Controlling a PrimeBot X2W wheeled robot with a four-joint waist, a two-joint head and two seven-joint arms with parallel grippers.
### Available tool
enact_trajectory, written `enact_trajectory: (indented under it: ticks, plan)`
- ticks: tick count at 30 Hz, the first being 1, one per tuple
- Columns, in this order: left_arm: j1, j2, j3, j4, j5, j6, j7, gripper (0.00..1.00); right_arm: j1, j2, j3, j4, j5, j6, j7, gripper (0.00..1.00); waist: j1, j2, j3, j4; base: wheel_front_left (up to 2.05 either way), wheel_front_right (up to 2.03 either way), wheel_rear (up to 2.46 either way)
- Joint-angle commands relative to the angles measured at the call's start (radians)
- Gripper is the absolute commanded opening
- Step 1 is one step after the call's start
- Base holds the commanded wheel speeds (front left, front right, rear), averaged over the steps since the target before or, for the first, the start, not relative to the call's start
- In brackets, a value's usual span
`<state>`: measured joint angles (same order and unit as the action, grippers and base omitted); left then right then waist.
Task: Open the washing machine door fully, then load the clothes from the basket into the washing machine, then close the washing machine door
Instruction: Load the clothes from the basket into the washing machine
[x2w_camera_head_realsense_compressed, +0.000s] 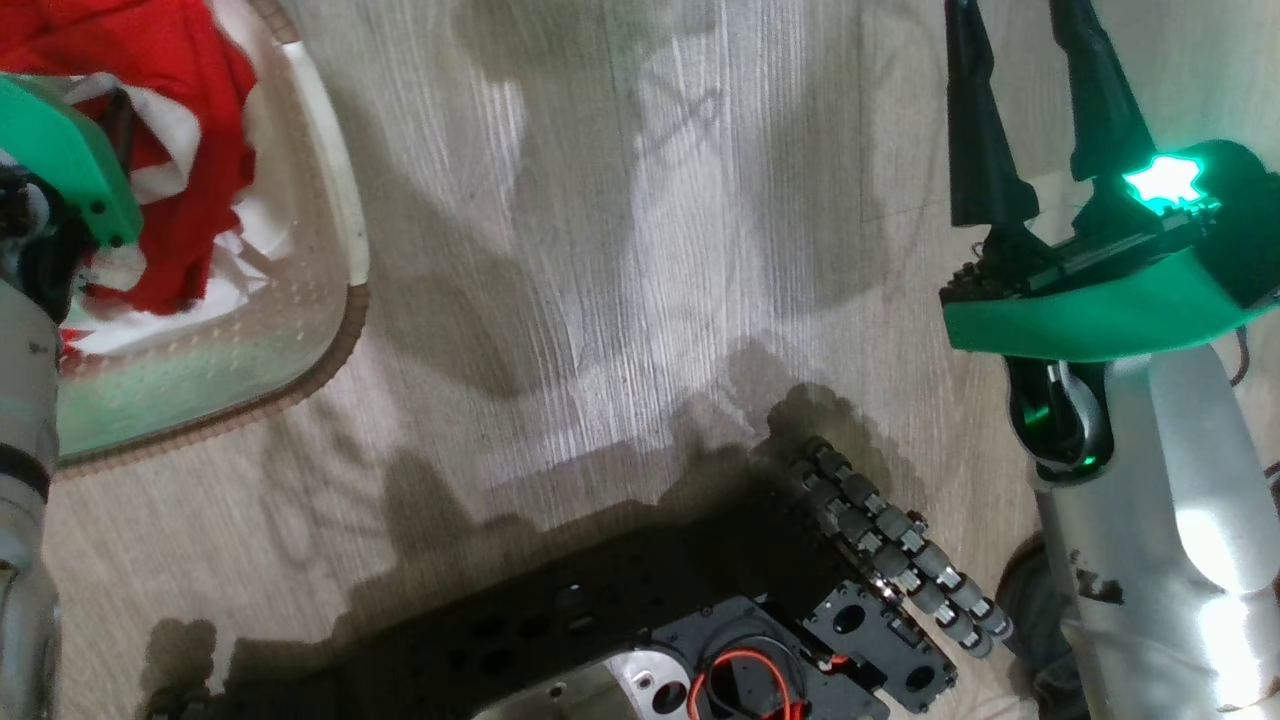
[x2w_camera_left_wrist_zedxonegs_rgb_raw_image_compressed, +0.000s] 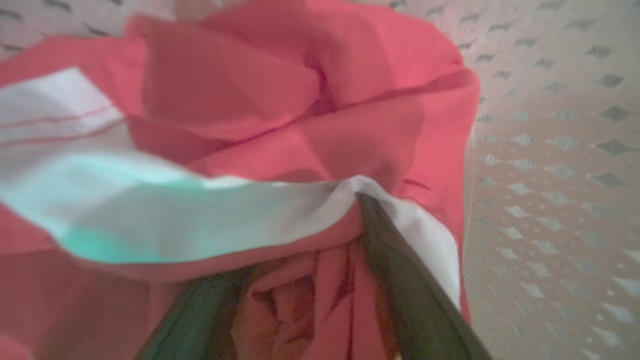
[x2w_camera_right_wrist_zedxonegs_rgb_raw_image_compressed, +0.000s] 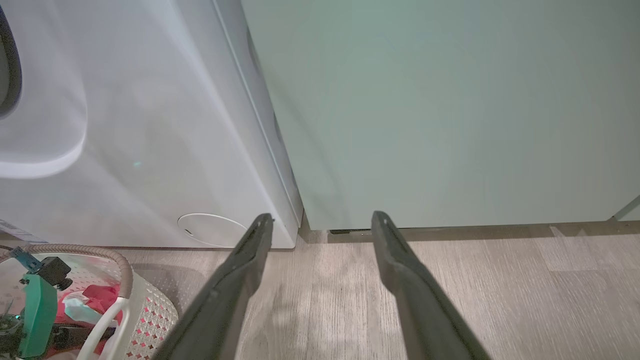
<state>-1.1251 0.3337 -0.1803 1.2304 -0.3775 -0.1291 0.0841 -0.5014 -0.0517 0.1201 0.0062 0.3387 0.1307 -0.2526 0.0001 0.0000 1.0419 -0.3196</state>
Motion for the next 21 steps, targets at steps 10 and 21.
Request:
enact_trajectory:
  ticks: [10, 21]
  plan:
    - [0.016, 0.039, -0.021, 0.023, 0.014, 0.022, -0.006, 0.0, 0.038, 0.001, 0.014, -0.029, 0.015, 0.0, -0.009, 1.0, -0.0001, 0.0, -0.013, -0.005, 0.0, 0.0, 0.0]
    - [0.108, -0.051, -0.057, -0.002, 0.025, 0.049, -0.232, 0.0, 0.053, 0.001, -0.015, -0.004, -0.042, 0.0, -0.009, 1.0, -0.0001, 0.0, -0.167, 0.105, 0.0, 0.0, 0.0]
